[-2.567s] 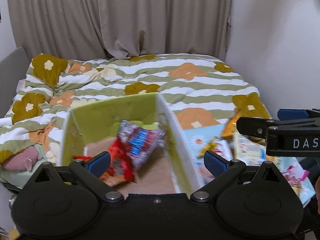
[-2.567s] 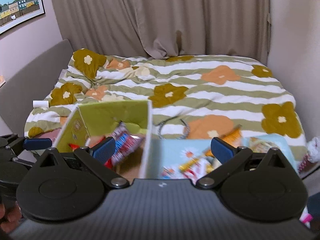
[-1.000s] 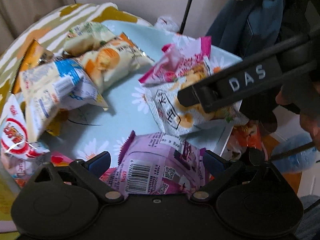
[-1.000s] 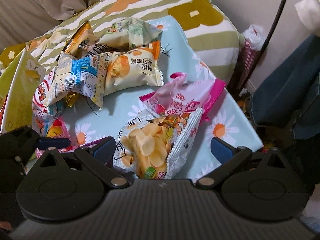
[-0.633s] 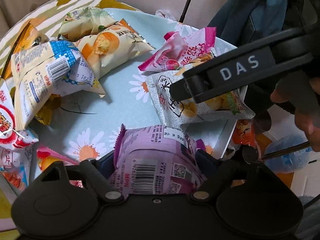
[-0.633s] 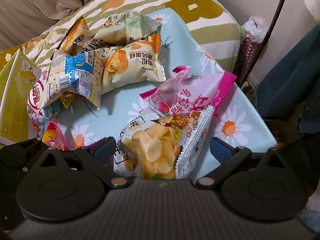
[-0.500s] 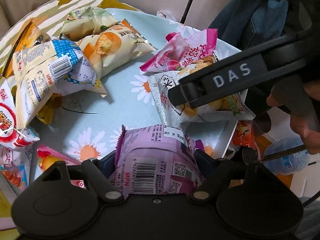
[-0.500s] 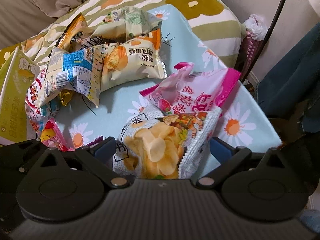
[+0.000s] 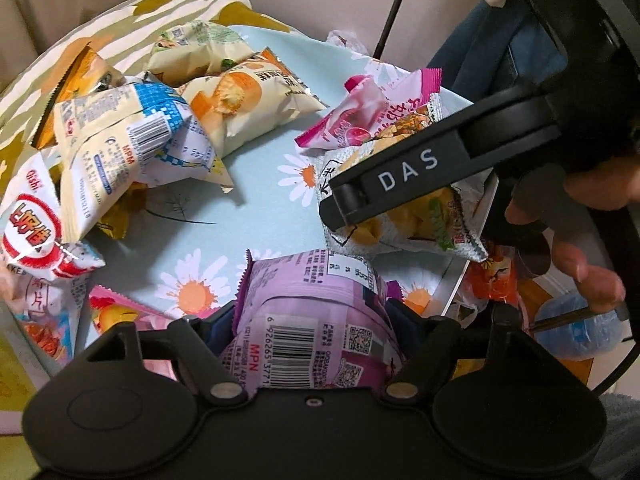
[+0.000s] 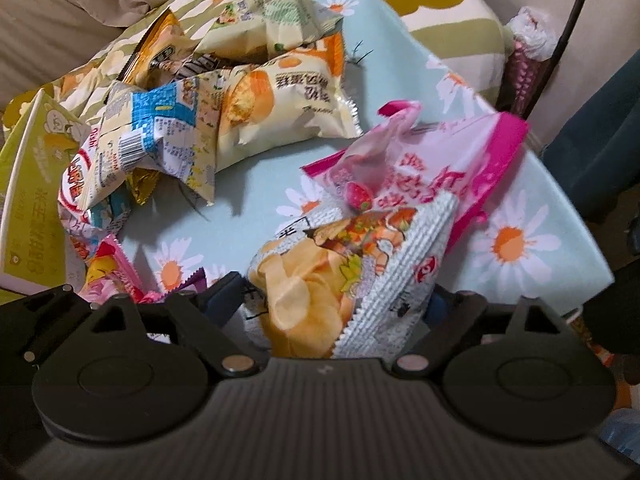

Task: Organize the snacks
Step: 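Lift both bags and carry them toward the box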

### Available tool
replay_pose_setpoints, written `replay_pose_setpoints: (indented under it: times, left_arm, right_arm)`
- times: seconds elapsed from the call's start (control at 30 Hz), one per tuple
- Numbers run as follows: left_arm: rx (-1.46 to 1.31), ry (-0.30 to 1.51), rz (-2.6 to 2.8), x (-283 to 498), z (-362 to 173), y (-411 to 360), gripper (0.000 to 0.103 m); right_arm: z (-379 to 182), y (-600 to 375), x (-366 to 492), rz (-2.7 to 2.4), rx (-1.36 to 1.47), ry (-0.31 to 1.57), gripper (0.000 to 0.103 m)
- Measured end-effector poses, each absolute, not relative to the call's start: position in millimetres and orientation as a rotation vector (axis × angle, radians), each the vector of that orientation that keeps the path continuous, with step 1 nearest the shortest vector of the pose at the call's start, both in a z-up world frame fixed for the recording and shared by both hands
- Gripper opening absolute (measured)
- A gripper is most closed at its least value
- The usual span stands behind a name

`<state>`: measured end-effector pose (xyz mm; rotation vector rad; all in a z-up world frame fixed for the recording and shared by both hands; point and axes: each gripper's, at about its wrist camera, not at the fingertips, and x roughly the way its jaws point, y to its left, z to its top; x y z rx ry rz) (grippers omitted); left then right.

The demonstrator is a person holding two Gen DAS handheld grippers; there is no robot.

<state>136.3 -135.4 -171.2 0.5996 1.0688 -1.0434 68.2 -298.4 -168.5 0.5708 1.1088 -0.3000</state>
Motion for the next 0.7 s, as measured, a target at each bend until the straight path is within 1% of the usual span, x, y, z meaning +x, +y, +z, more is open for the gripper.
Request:
replay_pose_setpoints:
  times: [0.03,0.07,0.1,0.33,0.4,0.7]
  left_arm:
    - [0.598,1.067,-1.041,137,-171,-136,0.080]
    - [0.596,1.065,-1.038,137,-170,-135,0.080]
    - [0.594,1.063,-1.035,136,-169,-134,0.080]
    - [0.572,1.045,-1.018,134,-159,-131,0.080]
    - [0.569,1.035,-1.015,133,-155,-129,0.080]
    - [0.542,0.980,-0.984,131,-130,-128,0.080]
  right_arm:
    - [-168,-298,69,-0.297,0.568,1.109,0.100]
    - [-168,-297,70,-0.293,0.564,1.110,0.094]
    - [-168,-297,70,-0.278,0.567,1.112,0.085]
    - [-158,-293,72,-0.244,0.546,1.107,0.070]
    - [-153,-290,72,-0.233,0.532,1.101,0.068]
    - [-118,-287,74,-0.191,0.470,1.041,0.067]
